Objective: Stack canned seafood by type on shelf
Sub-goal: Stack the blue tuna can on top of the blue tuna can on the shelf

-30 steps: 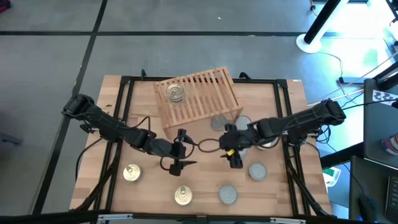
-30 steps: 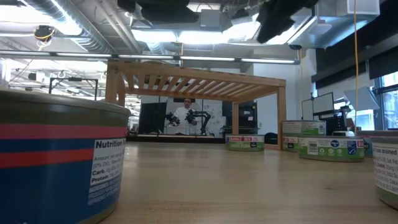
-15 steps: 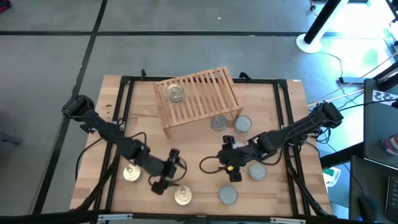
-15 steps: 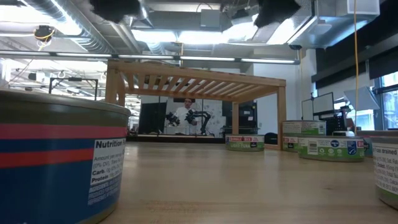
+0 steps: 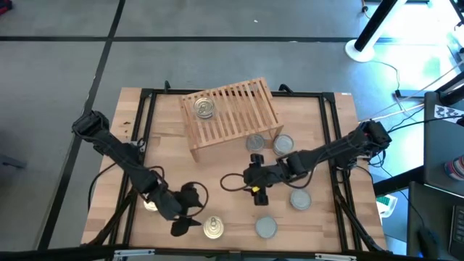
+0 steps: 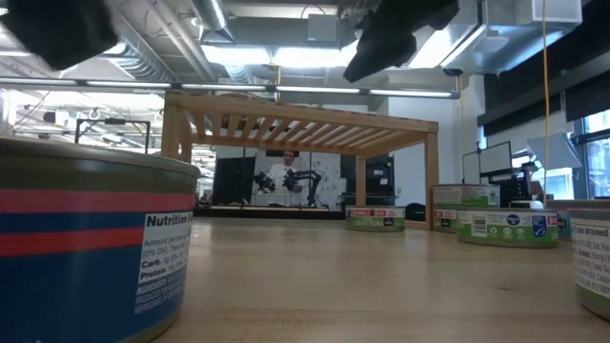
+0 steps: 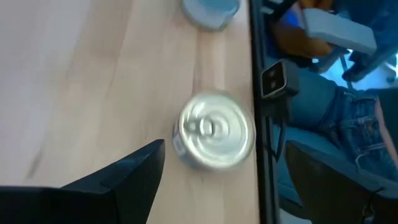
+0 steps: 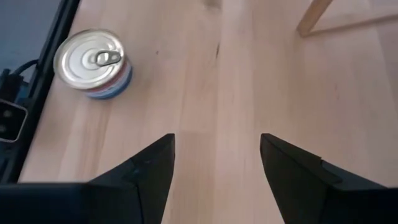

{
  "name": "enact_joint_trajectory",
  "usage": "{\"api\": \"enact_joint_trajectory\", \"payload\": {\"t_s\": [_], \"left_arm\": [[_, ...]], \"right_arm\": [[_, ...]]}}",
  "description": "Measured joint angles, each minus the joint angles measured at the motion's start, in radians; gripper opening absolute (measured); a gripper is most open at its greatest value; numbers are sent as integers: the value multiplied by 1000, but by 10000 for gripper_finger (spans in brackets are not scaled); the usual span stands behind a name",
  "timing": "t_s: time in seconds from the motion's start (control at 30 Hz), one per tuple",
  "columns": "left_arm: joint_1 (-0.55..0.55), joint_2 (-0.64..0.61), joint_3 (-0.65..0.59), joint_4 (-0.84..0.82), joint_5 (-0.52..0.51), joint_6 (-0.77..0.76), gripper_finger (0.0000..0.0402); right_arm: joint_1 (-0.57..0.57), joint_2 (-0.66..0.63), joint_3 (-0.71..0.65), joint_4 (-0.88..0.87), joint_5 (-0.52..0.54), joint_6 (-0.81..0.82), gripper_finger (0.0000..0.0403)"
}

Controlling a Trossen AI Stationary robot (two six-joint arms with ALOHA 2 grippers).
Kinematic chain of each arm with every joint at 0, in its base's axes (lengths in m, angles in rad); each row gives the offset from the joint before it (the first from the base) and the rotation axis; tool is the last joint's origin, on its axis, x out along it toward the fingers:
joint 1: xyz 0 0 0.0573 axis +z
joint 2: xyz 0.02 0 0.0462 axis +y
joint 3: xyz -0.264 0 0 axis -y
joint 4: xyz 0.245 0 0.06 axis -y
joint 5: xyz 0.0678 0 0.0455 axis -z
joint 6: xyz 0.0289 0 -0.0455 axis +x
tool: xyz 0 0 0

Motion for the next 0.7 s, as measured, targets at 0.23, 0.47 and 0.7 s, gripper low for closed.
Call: {"api": "enact_joint_trajectory", "payload": {"t_s": [0.23, 0.47, 0.7], "left_arm": [[-6, 0, 0, -20, 0, -175, 324], [-6, 65, 0, -5, 7, -335, 324], [-7, 163, 0, 54, 50, -527, 324]], "right_arm": [[-15, 0, 0, 12, 0, -2, 237], [20, 0, 0, 56, -8, 15, 237], [39, 34, 0, 118, -19, 98, 237]]}}
